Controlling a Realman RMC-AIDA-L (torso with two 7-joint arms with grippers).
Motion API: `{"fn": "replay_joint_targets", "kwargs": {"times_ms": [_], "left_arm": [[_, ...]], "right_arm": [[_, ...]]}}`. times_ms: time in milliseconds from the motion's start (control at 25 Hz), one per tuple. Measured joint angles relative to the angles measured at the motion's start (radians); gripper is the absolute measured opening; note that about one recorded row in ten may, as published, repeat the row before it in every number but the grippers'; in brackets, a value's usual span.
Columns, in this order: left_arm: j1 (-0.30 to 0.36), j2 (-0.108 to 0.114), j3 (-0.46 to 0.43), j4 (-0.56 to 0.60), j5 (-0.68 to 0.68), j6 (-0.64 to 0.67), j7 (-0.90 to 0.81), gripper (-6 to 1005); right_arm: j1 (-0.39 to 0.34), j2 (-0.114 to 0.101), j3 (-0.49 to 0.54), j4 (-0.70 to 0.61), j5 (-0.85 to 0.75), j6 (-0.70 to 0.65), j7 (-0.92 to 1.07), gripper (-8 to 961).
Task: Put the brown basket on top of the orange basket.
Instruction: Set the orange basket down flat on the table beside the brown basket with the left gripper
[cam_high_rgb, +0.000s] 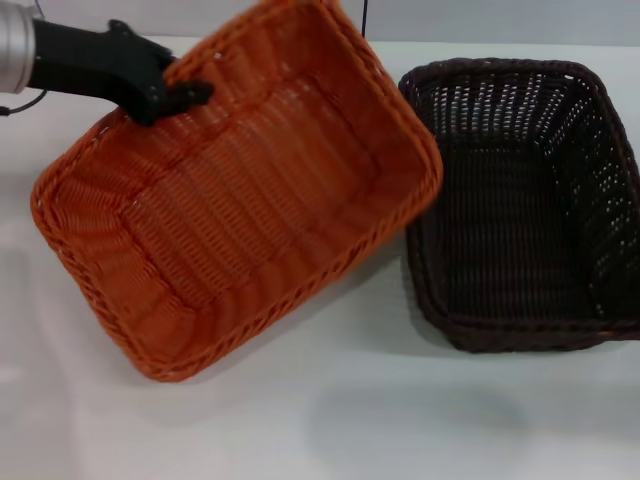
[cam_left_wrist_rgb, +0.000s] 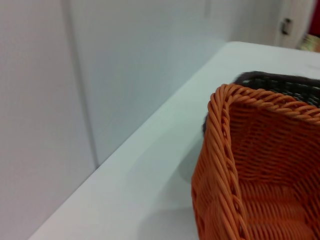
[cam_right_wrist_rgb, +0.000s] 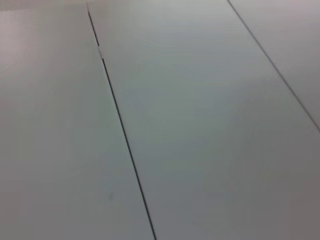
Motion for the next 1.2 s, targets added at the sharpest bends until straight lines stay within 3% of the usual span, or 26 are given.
{"fn": "replay_joint_targets", "kwargs": {"times_ms": [440, 680, 1200], "left_arm": [[-0.048, -0.013, 0.018, -0.020, 0.011, 0.005, 0.269, 182], [-0.095, -0.033, 0.035, -0.066, 0.025, 0.126, 0.383, 181], [-0.176, -0.073, 0.094, -0.150, 0.064, 0.199, 0.504, 183]], "right_arm": [[-0.006, 0.001, -0.028, -0.001, -0.001, -0.021, 0.000, 713], [-0.005, 0.001, -0.039, -0.001, -0.001, -0.029, 0.000, 713], [-0.018, 0.001, -0.050, -0.001, -0.001, -0.039, 0.000, 713]]}}
